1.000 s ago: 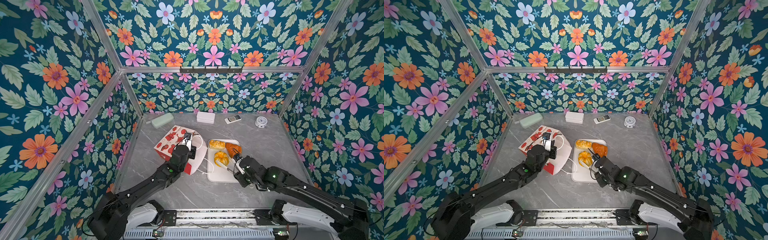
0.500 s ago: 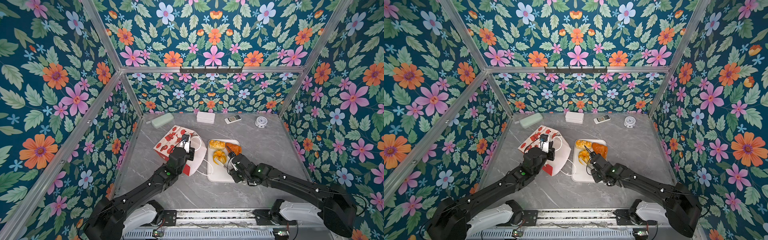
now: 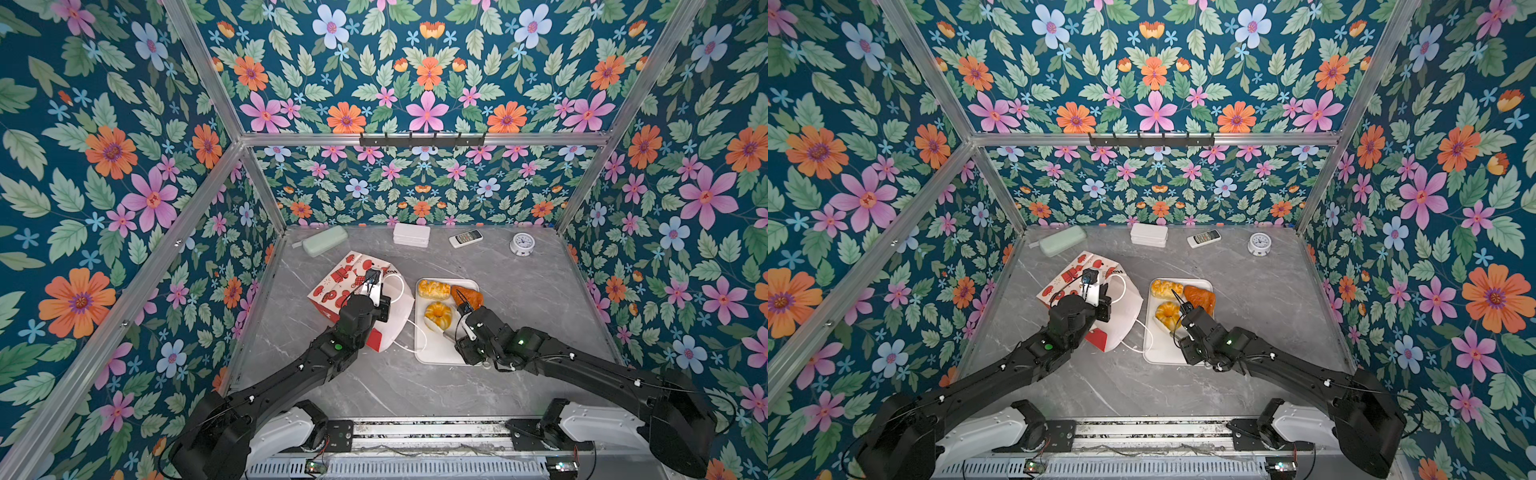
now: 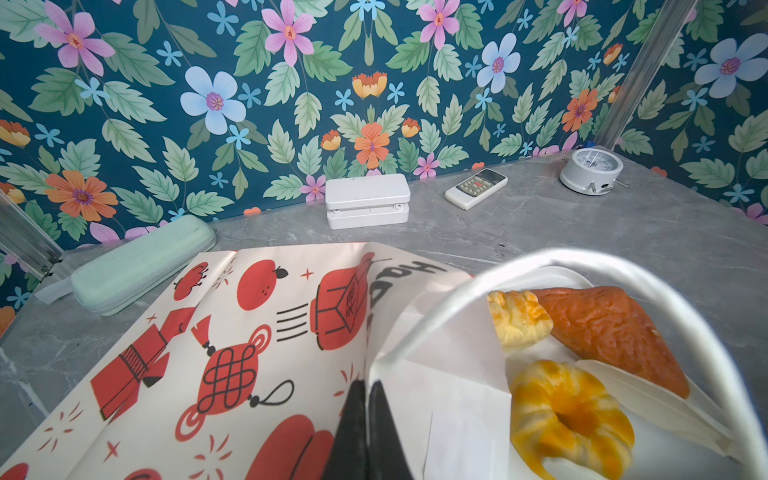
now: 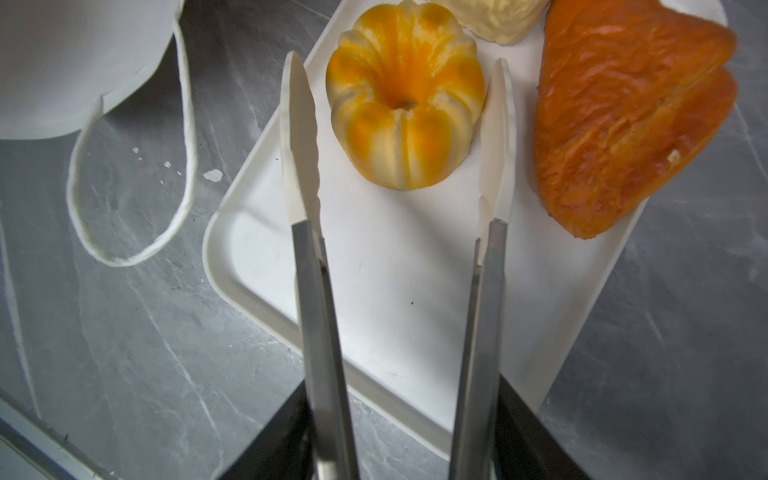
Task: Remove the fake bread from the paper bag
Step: 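Lower the striped bread onto the white tray and open the tongs, then move the right gripper's tongs back into the bag opening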
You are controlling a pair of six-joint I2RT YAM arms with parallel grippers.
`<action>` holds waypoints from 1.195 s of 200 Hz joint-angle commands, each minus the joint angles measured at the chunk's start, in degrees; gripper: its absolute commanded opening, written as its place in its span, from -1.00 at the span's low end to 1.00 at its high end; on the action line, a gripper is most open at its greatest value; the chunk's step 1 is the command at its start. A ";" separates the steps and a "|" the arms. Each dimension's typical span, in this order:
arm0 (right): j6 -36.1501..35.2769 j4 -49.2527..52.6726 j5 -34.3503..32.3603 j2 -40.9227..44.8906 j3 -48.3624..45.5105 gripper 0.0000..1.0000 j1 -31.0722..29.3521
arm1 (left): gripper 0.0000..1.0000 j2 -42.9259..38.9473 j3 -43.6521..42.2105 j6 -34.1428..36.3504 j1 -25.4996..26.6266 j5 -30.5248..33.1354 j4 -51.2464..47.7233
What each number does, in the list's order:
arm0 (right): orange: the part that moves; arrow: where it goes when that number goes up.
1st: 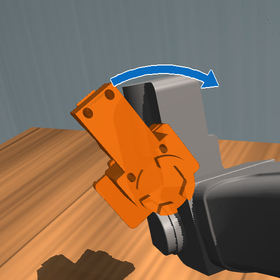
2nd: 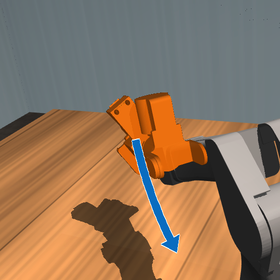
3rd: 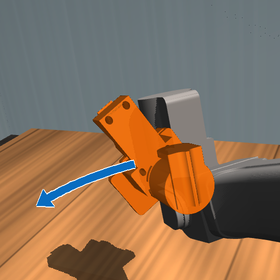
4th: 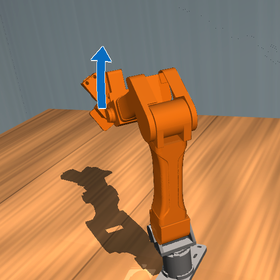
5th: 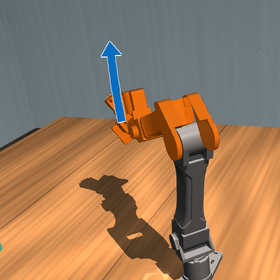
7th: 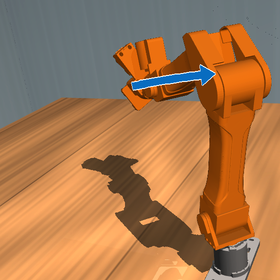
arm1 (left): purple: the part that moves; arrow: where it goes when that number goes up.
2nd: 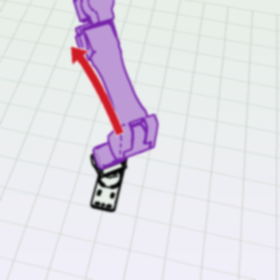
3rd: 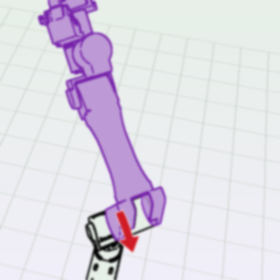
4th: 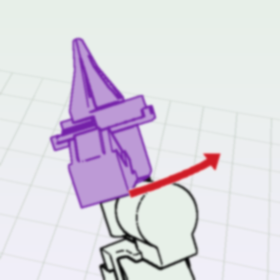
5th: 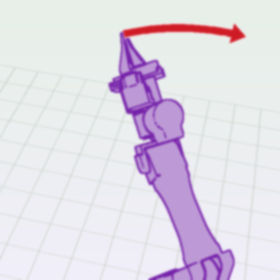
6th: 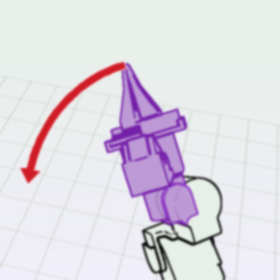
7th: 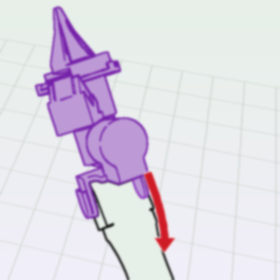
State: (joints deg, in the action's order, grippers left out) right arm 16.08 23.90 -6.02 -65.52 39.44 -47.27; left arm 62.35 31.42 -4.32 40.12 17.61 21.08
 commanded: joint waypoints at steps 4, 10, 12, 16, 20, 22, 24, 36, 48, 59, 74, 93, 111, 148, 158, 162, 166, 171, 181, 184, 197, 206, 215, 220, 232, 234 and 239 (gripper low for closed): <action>0.60 -1.72 -0.98 4.55 -0.31 0.22 0.01 | -0.96 0.13 0.30 0.10 -0.13 -0.10 1.52; 0.57 -0.95 -1.58 5.79 -0.22 0.22 0.03 | -0.96 0.14 0.39 0.10 -0.16 -0.11 1.46; 0.52 -0.78 -1.68 6.18 -0.17 0.22 -0.01 | -0.96 0.21 0.44 0.10 -0.14 -0.11 1.43; 0.32 -0.30 -1.90 6.97 -0.09 0.22 -0.02 | -0.96 0.19 0.48 0.17 -0.17 -0.12 1.38; 0.21 0.31 -2.18 7.68 0.06 0.22 0.03 | -0.96 0.27 0.57 0.19 -0.19 -0.24 1.33; 0.12 0.65 -2.33 8.04 0.21 0.22 -0.01 | -0.96 0.31 0.64 0.19 -0.21 -0.28 1.27; 0.08 0.98 -2.53 8.39 0.31 0.22 -0.02 | -0.96 0.32 0.65 0.19 -0.24 -0.22 1.20; -0.53 3.24 -2.62 10.15 1.56 0.22 -0.11 | -0.96 0.38 0.92 0.40 -0.23 -0.59 0.90; -1.71 4.63 -1.84 11.88 2.73 0.21 -0.76 | -0.96 0.32 1.01 0.61 -0.23 -1.08 0.80; -2.91 4.62 -0.30 13.20 3.65 0.19 -2.06 | -0.96 0.37 1.17 0.71 -0.35 -1.31 0.50; -4.52 4.09 2.05 13.25 5.62 0.13 -4.64 | -0.96 0.39 1.48 0.89 -0.33 -2.17 0.05; -6.27 1.67 4.61 11.01 7.52 0.07 -8.31 | -0.96 0.49 2.02 1.01 -0.44 -3.50 -1.22; -6.58 -1.24 8.73 7.51 8.46 0.02 -8.90 | -0.96 0.43 2.65 1.15 -0.47 -4.41 -2.47; -7.60 -8.40 13.50 0.95 7.97 -0.03 -8.90 | -0.92 -0.36 4.49 1.50 -0.43 -5.96 -5.83; -8.83 -8.99 13.41 -1.71 8.67 -0.03 -8.90 | -0.91 -0.49 5.06 1.66 -0.44 -6.83 -6.84; -9.27 -9.17 13.34 -2.85 9.23 -0.02 -8.90 | -0.91 -0.59 5.20 1.67 -0.40 -7.06 -7.19; -9.74 -9.46 13.03 -3.99 9.76 -0.02 -8.89 | -0.91 -0.48 5.49 1.75 -0.45 -7.29 -7.60; -10.37 -9.63 12.34 -5.49 10.50 -0.03 -8.90 | -0.90 -0.33 5.84 1.77 -0.43 -7.38 -8.16; -11.63 -9.80 11.64 -8.59 12.29 -0.02 -8.89 | -0.90 0.10 6.63 1.79 -0.46 -7.63 -9.18; -11.84 -9.90 11.15 -9.46 12.78 -0.01 -8.90 | -0.90 0.22 6.82 1.77 -0.41 -7.67 -9.48; -12.80 -10.36 8.82 -13.20 15.02 0.01 -8.90 | -0.90 0.65 7.43 1.53 -0.40 -8.24 -10.08; -13.61 -11.12 7.62 -15.29 16.37 0.04 -8.87 | -0.89 1.00 7.70 1.33 -0.43 -8.37 -10.18; -14.01 -11.31 6.10 -17.64 17.86 0.06 -8.83 | -0.89 1.33 7.98 1.15 -0.47 -8.37 -10.17; -14.52 -11.25 5.82 -18.72 18.58 0.07 -8.82 | -0.89 1.56 8.09 1.07 -0.42 -8.38 -10.16; -15.03 -11.58 4.33 -21.11 19.92 0.10 -8.79 | -0.89 1.96 8.09 0.98 -0.43 -8.39 -10.10; -15.11 -11.70 4.10 -21.47 20.09 0.10 -8.78 | -0.89 2.05 8.12 0.98 -0.40 -8.45 -10.10; -15.22 -12.00 3.69 -22.31 20.44 0.11 -8.81 | -0.89 2.08 8.07 0.89 -0.44 -8.47 -10.09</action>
State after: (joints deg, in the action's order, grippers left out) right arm 3.14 15.11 1.78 -84.77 57.82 -56.14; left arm 63.99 39.13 -2.85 39.70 9.82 10.79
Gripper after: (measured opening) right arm 0.543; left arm 0.057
